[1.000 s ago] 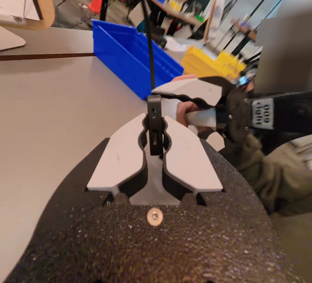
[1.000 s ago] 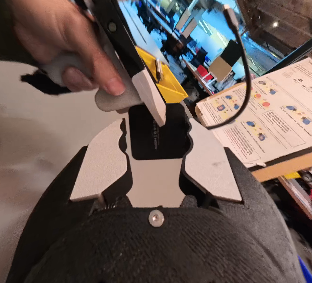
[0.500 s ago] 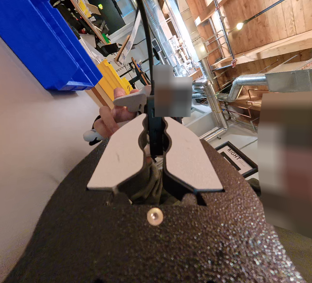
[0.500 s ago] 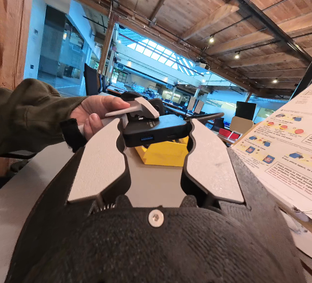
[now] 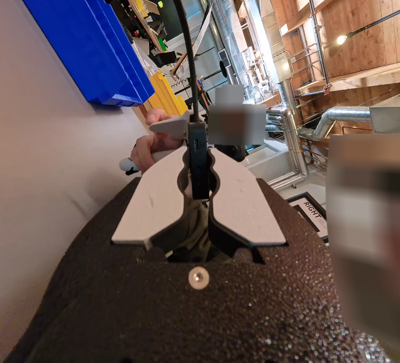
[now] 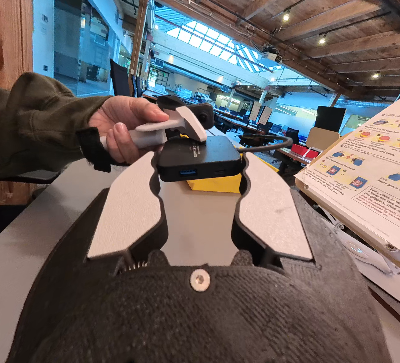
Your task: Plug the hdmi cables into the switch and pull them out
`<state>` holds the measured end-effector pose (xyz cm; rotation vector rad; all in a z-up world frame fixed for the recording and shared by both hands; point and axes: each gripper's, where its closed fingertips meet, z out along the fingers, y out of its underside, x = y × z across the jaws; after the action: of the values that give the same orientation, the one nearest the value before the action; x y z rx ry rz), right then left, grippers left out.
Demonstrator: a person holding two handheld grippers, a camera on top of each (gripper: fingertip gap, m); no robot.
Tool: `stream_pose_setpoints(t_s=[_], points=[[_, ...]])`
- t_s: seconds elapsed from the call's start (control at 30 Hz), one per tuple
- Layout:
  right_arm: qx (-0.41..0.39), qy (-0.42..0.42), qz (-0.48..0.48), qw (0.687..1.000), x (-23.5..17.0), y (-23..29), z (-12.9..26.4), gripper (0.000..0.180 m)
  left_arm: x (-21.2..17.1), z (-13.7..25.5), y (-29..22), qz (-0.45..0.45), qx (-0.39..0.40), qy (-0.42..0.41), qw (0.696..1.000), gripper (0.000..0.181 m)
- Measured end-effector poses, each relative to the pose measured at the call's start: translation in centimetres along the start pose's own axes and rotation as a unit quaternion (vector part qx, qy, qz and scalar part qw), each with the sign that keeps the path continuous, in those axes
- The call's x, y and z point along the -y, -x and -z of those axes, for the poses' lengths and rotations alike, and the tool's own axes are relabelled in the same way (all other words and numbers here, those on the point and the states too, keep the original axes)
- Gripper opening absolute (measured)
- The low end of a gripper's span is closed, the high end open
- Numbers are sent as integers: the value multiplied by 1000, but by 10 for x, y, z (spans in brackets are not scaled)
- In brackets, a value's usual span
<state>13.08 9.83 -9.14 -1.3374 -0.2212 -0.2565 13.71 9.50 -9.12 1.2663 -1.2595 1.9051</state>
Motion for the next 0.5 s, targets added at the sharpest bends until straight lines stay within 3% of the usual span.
stream_pose_setpoints(t_s=[0.2, 0.3, 0.5], points=[[0, 7, -10, 1000, 2, 2, -4, 87, -2, -2, 0, -19, 28, -2, 999, 14], [-8, 32, 19, 999, -10, 0, -4, 75, -5, -2, 5, -20, 40, 5, 999, 13], [-3, 41, 30, 999, -15, 3, -5, 74, -7, 2, 6, -29, 50, 24, 998, 14]])
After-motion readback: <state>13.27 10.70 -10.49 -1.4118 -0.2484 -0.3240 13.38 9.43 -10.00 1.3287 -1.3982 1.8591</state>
